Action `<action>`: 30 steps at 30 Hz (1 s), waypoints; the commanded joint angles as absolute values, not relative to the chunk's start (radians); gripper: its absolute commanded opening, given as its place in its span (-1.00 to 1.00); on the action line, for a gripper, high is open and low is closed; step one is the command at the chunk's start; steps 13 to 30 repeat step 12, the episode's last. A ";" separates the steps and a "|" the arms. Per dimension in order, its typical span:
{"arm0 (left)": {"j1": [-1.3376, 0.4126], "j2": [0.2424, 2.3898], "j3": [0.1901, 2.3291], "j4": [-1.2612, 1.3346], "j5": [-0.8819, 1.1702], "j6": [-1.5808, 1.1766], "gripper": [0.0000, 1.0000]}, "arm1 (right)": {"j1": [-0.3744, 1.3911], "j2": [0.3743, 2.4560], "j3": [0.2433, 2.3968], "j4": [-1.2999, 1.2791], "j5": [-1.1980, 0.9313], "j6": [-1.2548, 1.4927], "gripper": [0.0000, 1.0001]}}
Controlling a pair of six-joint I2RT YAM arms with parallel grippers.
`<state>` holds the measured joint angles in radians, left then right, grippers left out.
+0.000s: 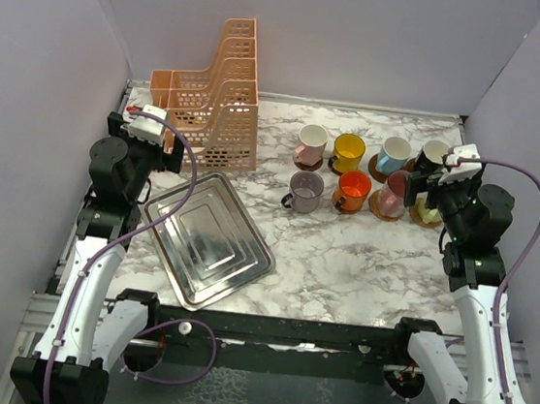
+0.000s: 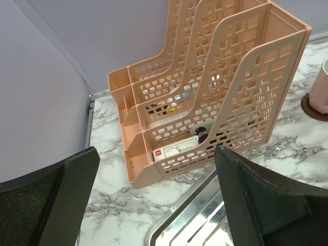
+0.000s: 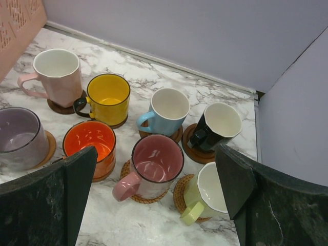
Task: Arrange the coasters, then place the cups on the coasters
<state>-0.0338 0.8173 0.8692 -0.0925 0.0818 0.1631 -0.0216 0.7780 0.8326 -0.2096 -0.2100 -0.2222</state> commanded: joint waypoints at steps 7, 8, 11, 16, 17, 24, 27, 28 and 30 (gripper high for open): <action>-0.029 0.800 0.861 -0.092 0.110 0.156 0.98 | -0.028 0.772 0.825 -0.202 -0.201 -0.233 1.00; -0.029 0.800 0.861 -0.092 0.111 0.156 0.98 | -0.028 0.773 0.824 -0.202 -0.205 -0.234 1.00; -0.029 0.799 0.861 -0.092 0.111 0.158 0.98 | -0.028 0.770 0.825 -0.203 -0.206 -0.235 1.00; -0.030 0.799 0.860 -0.092 0.111 0.159 0.98 | -0.028 0.771 0.824 -0.204 -0.207 -0.237 1.00; -0.030 0.799 0.860 -0.092 0.111 0.159 0.98 | -0.028 0.771 0.824 -0.204 -0.207 -0.237 1.00; -0.030 0.799 0.860 -0.092 0.111 0.159 0.98 | -0.028 0.771 0.824 -0.204 -0.207 -0.237 1.00; -0.030 0.799 0.860 -0.092 0.111 0.159 0.98 | -0.028 0.771 0.824 -0.204 -0.207 -0.237 1.00; -0.030 0.799 0.860 -0.092 0.111 0.159 0.98 | -0.028 0.771 0.824 -0.204 -0.207 -0.237 1.00; -0.030 0.799 0.860 -0.092 0.111 0.159 0.98 | -0.028 0.771 0.824 -0.204 -0.207 -0.237 1.00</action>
